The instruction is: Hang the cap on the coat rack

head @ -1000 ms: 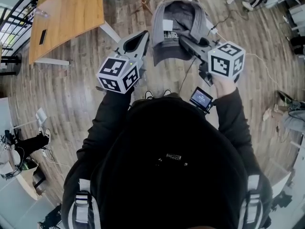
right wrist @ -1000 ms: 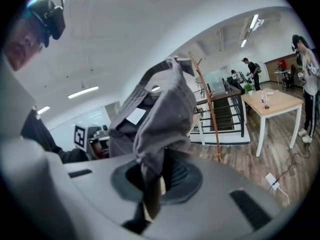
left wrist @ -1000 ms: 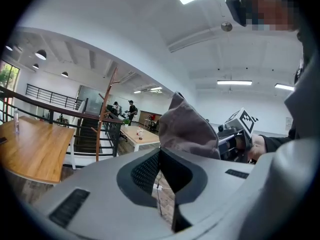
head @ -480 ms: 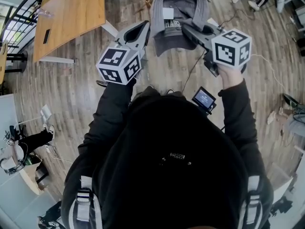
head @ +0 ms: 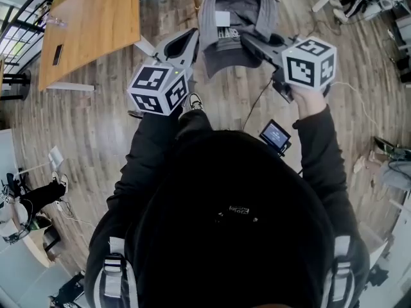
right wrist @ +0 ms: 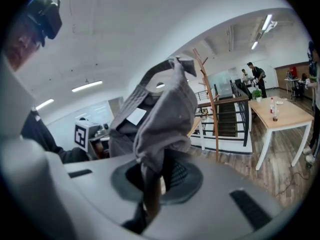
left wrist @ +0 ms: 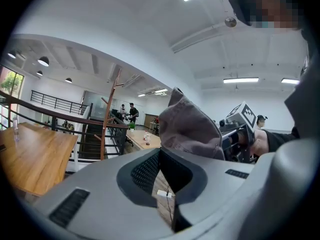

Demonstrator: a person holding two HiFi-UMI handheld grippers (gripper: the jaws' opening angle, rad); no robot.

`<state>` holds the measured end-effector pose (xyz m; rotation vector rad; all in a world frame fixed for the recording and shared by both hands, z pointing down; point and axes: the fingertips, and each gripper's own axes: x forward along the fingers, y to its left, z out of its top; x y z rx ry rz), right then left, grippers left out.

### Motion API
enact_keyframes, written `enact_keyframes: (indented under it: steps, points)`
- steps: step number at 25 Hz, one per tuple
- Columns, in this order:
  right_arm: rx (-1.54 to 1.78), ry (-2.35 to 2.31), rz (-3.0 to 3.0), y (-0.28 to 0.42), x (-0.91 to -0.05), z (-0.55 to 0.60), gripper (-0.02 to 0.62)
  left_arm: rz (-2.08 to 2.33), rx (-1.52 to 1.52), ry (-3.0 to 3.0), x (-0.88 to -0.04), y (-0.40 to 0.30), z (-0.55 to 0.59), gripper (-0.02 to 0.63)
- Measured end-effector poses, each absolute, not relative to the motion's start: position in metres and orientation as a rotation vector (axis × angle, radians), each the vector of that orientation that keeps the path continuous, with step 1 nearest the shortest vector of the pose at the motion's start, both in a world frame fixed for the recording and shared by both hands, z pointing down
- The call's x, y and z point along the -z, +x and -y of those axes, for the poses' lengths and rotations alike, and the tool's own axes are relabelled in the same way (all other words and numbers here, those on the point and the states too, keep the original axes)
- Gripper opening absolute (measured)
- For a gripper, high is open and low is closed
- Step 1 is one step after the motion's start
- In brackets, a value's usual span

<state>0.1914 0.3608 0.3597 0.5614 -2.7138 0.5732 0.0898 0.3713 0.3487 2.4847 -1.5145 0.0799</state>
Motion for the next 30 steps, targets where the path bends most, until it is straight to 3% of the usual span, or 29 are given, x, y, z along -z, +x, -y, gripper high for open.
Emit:
enact_keyframes:
  steps: [8,14,21,30]
  points:
    - [-0.554,0.518,2.705,0.109,-0.347,-0.266,0.014,1.485,-0.068,2.529,-0.334,0.014,-0.265,0.008]
    - [-0.496,0.539,2.734,0.099,-0.33,-0.255,0.014,1.447,-0.068,2.599,-0.321,0.011,-0.252,0.008]
    - [-0.52,0.548,2.706,0.034,-0.331,-0.179,0.014,1.404,-0.058,2.594,-0.323,-0.051,-0.174,0.008]
    - [-0.531,0.504,2.702,0.019,-0.333,-0.138,0.014,1.429,-0.051,2.566,-0.325,-0.064,-0.132,0.008]
